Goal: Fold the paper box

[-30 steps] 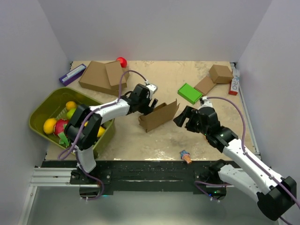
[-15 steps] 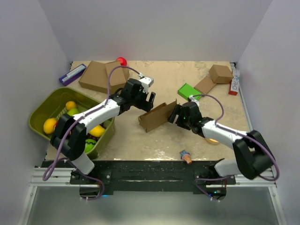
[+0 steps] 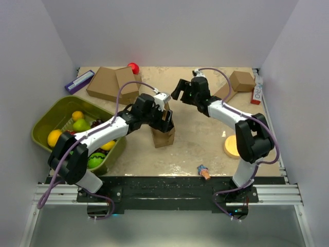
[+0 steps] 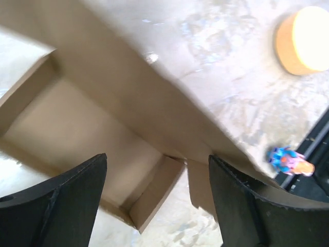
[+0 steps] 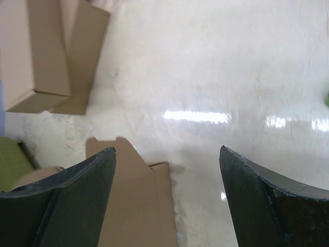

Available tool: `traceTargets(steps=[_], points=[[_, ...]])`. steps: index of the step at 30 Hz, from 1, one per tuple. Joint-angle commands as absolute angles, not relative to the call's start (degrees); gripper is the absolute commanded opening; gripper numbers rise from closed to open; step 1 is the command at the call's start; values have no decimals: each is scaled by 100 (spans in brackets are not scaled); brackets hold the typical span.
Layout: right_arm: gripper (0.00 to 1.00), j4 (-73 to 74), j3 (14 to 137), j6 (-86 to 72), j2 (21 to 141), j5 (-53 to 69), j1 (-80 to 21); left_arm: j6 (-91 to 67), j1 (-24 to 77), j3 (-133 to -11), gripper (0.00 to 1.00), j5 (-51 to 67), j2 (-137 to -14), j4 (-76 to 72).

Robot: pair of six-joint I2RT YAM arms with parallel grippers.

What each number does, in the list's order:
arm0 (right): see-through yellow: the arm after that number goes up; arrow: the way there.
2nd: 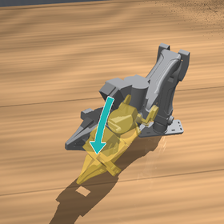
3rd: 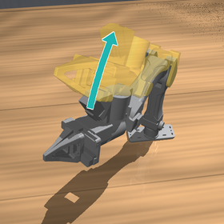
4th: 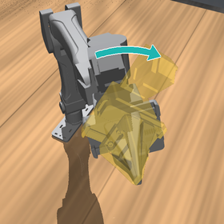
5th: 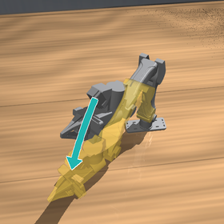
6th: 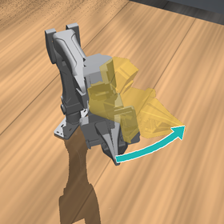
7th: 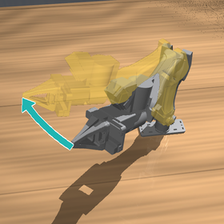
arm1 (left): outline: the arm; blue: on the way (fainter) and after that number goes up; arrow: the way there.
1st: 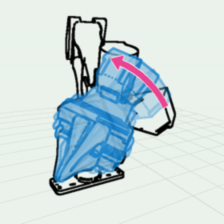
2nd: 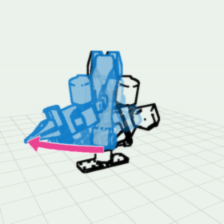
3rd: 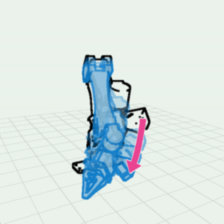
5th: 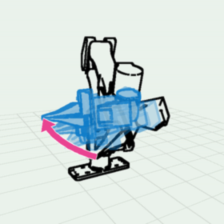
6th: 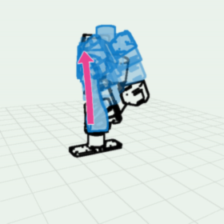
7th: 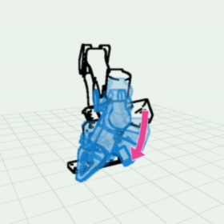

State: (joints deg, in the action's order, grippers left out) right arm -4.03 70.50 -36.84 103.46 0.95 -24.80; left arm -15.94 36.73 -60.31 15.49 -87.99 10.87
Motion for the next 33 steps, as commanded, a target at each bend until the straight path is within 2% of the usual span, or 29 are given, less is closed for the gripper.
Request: traceTargets(steps=[1,8,11,15,17,20,29,31,32,33], points=[[86,254,7445,-2876,9750,167,-2400,-1706,3674,-6222,85,1558,-8473,817],[88,922,6646,-2251,8011,667,-2417,-1030,2945,-6784,91,1345,-7937,1291],[88,1273,6618,-1873,7552,923,-2732,-670,2646,-6864,93,1082,-7647,1353],[88,2170,7048,-1547,7611,37,-3505,-378,2426,-6496,97,345,-7041,1117],[87,2241,7172,-1529,7707,18,-3542,-325,2400,-6224,98,159,-6883,933],[78,2460,7478,-1275,8111,-342,-3726,-299,2373,-5995,98,184,-6759,817],[75,2742,8024,-958,8885,-738,-4307,-185,2347,-5959,98,17,-6662,905],[70,2865,8155,-766,9052,-756,-4315,-193,2329,-5950,98,9,-6636,896],[55,2961,8200,-678,9244,-712,-4307,-193,2320,-5933,98,17,-6618,888],[49,2997,8235,-555,9324,-590,-4315,-193,2320,-5933,98,18,-6609,888]])
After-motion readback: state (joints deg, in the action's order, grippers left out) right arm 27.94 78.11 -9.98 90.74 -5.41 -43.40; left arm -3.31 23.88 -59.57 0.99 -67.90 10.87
